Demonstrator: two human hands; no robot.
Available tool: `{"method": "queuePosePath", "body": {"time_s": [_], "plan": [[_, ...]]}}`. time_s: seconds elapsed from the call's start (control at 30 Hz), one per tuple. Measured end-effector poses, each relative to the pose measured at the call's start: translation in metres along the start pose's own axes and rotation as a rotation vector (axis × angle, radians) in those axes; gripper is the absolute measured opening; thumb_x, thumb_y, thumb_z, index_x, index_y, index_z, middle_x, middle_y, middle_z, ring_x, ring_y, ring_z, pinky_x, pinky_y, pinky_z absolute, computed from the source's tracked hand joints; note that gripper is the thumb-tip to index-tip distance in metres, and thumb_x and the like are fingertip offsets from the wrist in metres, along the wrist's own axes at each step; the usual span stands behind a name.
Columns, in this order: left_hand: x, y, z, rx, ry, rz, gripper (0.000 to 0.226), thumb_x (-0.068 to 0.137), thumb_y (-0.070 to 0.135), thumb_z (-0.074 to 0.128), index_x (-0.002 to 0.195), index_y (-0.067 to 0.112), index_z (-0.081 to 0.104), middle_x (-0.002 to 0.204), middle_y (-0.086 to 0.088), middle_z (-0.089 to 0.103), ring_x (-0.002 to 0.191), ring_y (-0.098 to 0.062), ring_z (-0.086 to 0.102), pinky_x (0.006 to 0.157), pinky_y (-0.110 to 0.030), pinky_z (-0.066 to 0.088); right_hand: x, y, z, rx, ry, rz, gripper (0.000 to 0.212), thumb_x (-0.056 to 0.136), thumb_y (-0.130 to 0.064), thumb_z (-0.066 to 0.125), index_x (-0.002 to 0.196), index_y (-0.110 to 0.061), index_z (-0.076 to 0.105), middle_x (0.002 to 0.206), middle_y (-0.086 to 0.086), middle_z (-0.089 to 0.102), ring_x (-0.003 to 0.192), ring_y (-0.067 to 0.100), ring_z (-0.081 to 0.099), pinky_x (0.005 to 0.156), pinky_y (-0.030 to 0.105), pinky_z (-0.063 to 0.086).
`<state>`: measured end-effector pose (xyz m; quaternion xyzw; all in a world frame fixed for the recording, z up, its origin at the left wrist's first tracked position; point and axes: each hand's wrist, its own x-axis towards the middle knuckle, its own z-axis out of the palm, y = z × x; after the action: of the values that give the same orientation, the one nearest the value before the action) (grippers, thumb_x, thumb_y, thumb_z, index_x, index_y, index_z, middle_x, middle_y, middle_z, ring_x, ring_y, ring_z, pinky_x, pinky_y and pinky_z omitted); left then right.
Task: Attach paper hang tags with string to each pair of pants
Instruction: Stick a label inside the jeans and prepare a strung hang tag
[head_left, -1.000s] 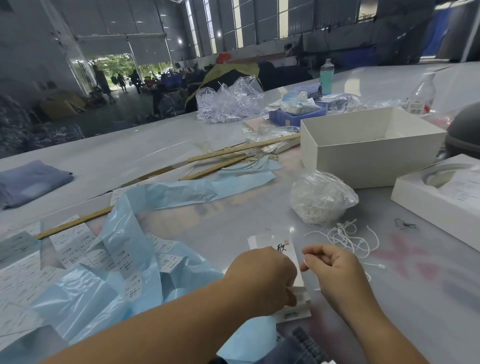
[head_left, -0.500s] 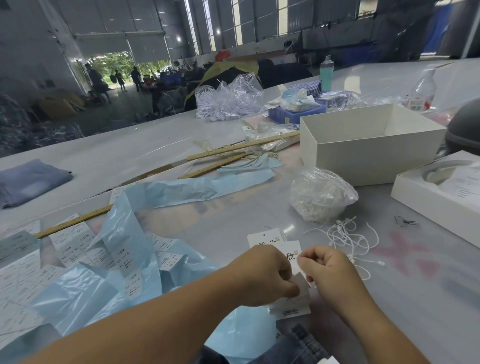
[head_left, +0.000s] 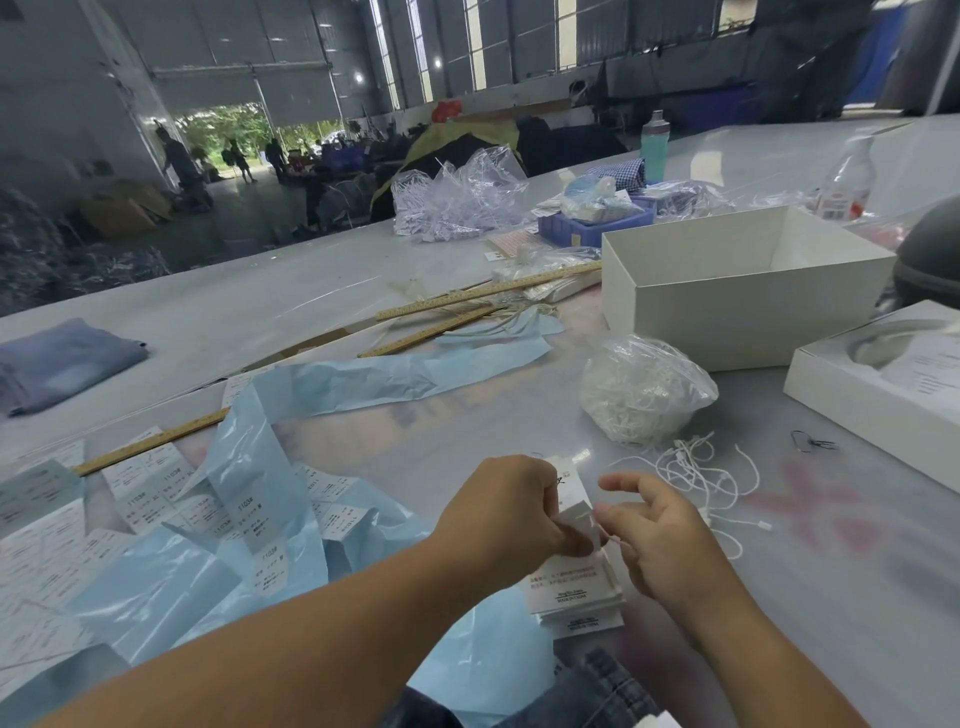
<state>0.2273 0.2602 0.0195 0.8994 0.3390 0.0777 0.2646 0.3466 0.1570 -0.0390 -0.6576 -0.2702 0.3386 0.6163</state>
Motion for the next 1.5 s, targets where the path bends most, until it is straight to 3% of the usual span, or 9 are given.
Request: {"method": "queuePosePath", "body": {"time_s": [0.13, 0.3, 0.47, 0.7, 0.83, 0.97, 1.2, 1.37, 1.5], "plan": [[-0.001, -0.001, 0.001, -0.033, 0.037, -0.004, 0.049, 0.067, 0.042, 0.086, 0.058, 0.022, 0.043, 0.067, 0.011, 0.057, 0.052, -0.01, 0.046, 0.039, -0.015, 0.027, 0.0, 0.0, 0.0, 0.137, -0.068, -0.001, 0.021, 0.088, 0.0, 0.064, 0.102, -0.015, 0.067, 0.071, 0.013, 0.064, 0.037, 0.005, 0.036, 0.035, 0.017, 0.029], [0.001, -0.002, -0.002, -0.151, 0.018, -0.023, 0.052, 0.065, 0.044, 0.088, 0.057, 0.022, 0.041, 0.057, 0.009, 0.049, 0.049, -0.011, 0.04, 0.035, -0.01, 0.025, -0.001, -0.001, 0.001, 0.048, -0.06, -0.025, 0.013, 0.084, 0.0, 0.07, 0.093, -0.01, 0.07, 0.072, 0.014, 0.067, 0.037, -0.001, 0.049, 0.039, 0.008, 0.036], [0.005, -0.003, -0.011, -0.308, -0.031, -0.11, 0.05, 0.066, 0.053, 0.081, 0.065, 0.015, 0.049, 0.06, 0.002, 0.053, 0.051, -0.009, 0.044, 0.043, -0.015, 0.033, -0.003, 0.0, 0.004, 0.015, -0.065, 0.006, 0.015, 0.08, -0.005, 0.076, 0.094, -0.011, 0.071, 0.091, 0.02, 0.072, 0.076, 0.02, 0.068, 0.071, 0.029, 0.057], [0.007, -0.005, -0.016, -0.383, 0.014, -0.155, 0.051, 0.081, 0.059, 0.065, 0.087, 0.008, 0.069, 0.088, -0.011, 0.071, 0.079, -0.031, 0.066, 0.062, -0.031, 0.046, -0.004, 0.002, 0.006, -0.33, -0.082, -0.028, 0.025, 0.084, -0.008, 0.069, 0.07, -0.029, 0.073, 0.068, -0.006, 0.07, 0.063, 0.01, 0.063, 0.06, 0.029, 0.052], [0.008, -0.003, -0.023, -0.389, 0.088, -0.134, 0.049, 0.09, 0.057, 0.057, 0.079, 0.01, 0.066, 0.085, -0.014, 0.069, 0.066, -0.02, 0.058, 0.054, -0.027, 0.041, -0.007, 0.001, 0.003, -0.599, -0.098, -0.167, 0.022, 0.08, -0.014, 0.062, 0.066, -0.031, 0.068, 0.072, -0.012, 0.065, 0.06, 0.0, 0.057, 0.054, 0.017, 0.043], [0.006, -0.002, -0.034, -0.361, 0.281, 0.004, 0.046, 0.096, 0.046, 0.055, 0.058, 0.019, 0.052, 0.059, 0.007, 0.059, 0.056, -0.014, 0.051, 0.049, -0.024, 0.037, -0.008, 0.002, 0.002, -0.667, -0.062, -0.266, 0.016, 0.076, -0.013, 0.058, 0.063, -0.022, 0.061, 0.076, -0.012, 0.058, 0.071, 0.006, 0.057, 0.057, 0.024, 0.047], [-0.009, 0.005, -0.025, 0.351, 0.359, 0.604, 0.034, 0.097, 0.03, 0.053, 0.069, 0.011, 0.058, 0.065, 0.002, 0.053, 0.05, -0.016, 0.046, 0.042, -0.027, 0.038, -0.007, 0.003, 0.0, -0.614, 0.045, -0.32, 0.018, 0.079, -0.009, 0.063, 0.07, -0.025, 0.066, 0.07, -0.007, 0.064, 0.067, 0.004, 0.056, 0.058, 0.019, 0.041], [-0.02, 0.018, -0.014, 0.489, 0.28, 0.867, 0.023, 0.086, 0.017, 0.067, 0.066, 0.015, 0.057, 0.06, 0.003, 0.043, 0.046, -0.017, 0.039, 0.039, -0.022, 0.031, -0.002, -0.002, -0.002, -0.068, 0.075, -0.165, 0.018, 0.092, 0.0, 0.048, 0.084, 0.0, 0.064, 0.064, 0.01, 0.054, 0.06, 0.017, 0.045, 0.056, 0.028, 0.039], [-0.023, 0.017, -0.005, 0.582, 0.191, 0.997, 0.013, 0.079, 0.019, 0.076, 0.075, 0.016, 0.065, 0.072, -0.001, 0.058, 0.055, -0.019, 0.052, 0.041, -0.023, 0.035, -0.006, -0.011, 0.003, 0.274, -0.057, -0.025, 0.046, 0.101, -0.027, 0.047, 0.082, 0.014, 0.051, 0.064, 0.021, 0.033, 0.053, 0.02, 0.036, 0.045, 0.022, 0.032]]}}
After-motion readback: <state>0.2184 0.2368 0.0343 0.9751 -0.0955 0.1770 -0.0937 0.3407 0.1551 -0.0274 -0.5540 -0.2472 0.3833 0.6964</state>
